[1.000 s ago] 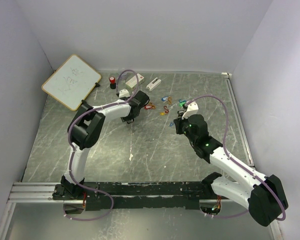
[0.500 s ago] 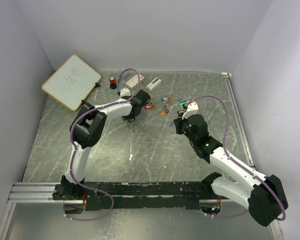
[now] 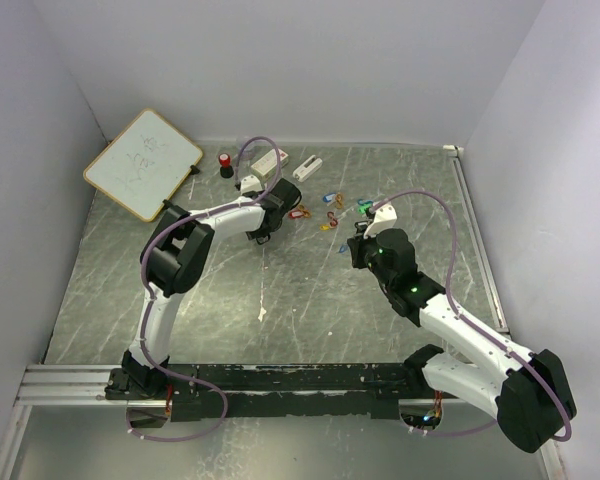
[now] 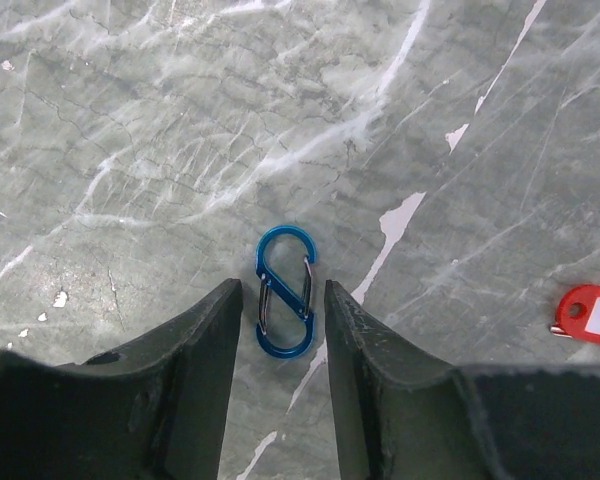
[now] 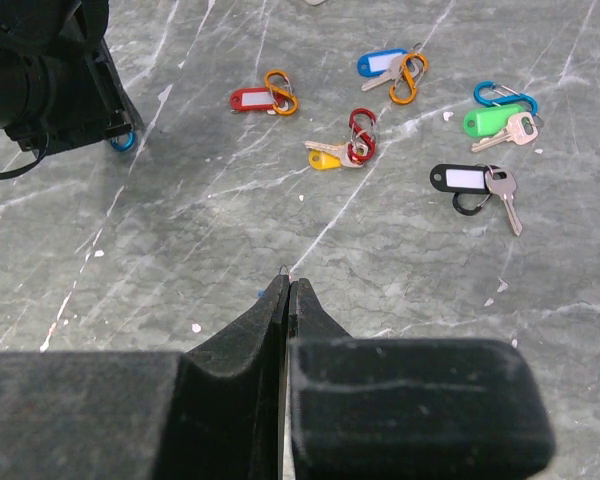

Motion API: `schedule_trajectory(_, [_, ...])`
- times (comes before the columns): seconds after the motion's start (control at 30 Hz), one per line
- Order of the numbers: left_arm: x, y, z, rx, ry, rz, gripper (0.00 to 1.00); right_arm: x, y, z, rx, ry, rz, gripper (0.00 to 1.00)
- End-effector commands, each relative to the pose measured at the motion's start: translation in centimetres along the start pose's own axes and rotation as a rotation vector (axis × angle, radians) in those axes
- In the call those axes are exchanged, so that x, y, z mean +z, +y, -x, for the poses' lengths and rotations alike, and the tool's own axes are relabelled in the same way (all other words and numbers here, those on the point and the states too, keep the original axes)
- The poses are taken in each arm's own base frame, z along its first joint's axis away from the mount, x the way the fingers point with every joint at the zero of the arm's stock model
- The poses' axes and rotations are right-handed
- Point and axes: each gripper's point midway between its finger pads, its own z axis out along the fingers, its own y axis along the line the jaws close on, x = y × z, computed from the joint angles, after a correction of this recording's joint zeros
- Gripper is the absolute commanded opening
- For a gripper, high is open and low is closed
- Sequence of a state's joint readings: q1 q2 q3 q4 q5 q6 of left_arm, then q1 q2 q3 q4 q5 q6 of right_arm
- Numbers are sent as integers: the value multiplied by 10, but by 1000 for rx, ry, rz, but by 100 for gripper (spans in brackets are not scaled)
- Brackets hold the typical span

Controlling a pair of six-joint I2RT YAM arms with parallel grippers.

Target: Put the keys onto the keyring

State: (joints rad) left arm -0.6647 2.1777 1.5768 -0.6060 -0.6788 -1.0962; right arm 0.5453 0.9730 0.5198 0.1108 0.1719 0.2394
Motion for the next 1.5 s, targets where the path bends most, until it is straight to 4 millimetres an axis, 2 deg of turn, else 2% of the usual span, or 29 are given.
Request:
schedule_trajectory(0.0, [18, 2, -28, 22, 56, 20, 44, 0, 2, 6, 0, -24, 5, 0])
schedule_trajectory(0.07, [18, 2, -28, 21, 58, 16, 29, -1, 2, 6, 1, -25, 6, 0])
schedule_trajectory(0.1, [18, 2, -28, 19, 59, 15, 15, -1, 2, 7, 0, -25, 6, 0])
schedule_trajectory(0.13, [19, 3, -28, 14, 64, 15, 8, -1, 2, 7, 0, -26, 6, 0])
schedule_trajectory(0.17, [19, 3, -28, 11, 66, 14, 7, -1, 2, 7, 0, -25, 6, 0])
schedule_trajectory(0.37, [16, 8, -27, 6, 65, 15, 7, -1, 2, 9, 0, -24, 5, 0])
schedule_trajectory(0.5, [4, 11, -16, -15, 49, -1, 7, -2, 4, 13, -4, -26, 15, 0])
schedule_trajectory(0.63, [-22, 9, 10, -19, 5, -72, 7, -3, 14, 20, -6, -37, 62, 0])
schedule_trajectory(0.7, [-45, 0, 31, -21, -30, -176, 7, -3, 19, 21, -7, -40, 84, 0])
schedule_trajectory(0.83, [-83, -6, 38, 35, -66, -442, 7, -1, 29, 21, -10, -40, 113, 0])
schedule_trajectory(1.03, [-139, -11, 53, 112, -134, -761, 7, -1, 61, 22, -83, -71, 183, 0])
schedule_trajectory(1.17, [-161, -17, 58, 198, -125, -851, 7, 4, 86, 23, -157, -80, 228, 0])
schedule_trajectory(1.27, [-169, -26, 61, 277, -80, -889, 7, 12, 101, 32, -219, -75, 218, 0])
schedule_trajectory(1.33, [-177, -34, 79, 299, -64, -879, 7, 19, 107, 41, -253, -71, 203, 0])
schedule_trajectory(1.47, [-183, -43, 89, 295, -15, -904, 7, 35, 116, 54, -290, -69, 181, 0])
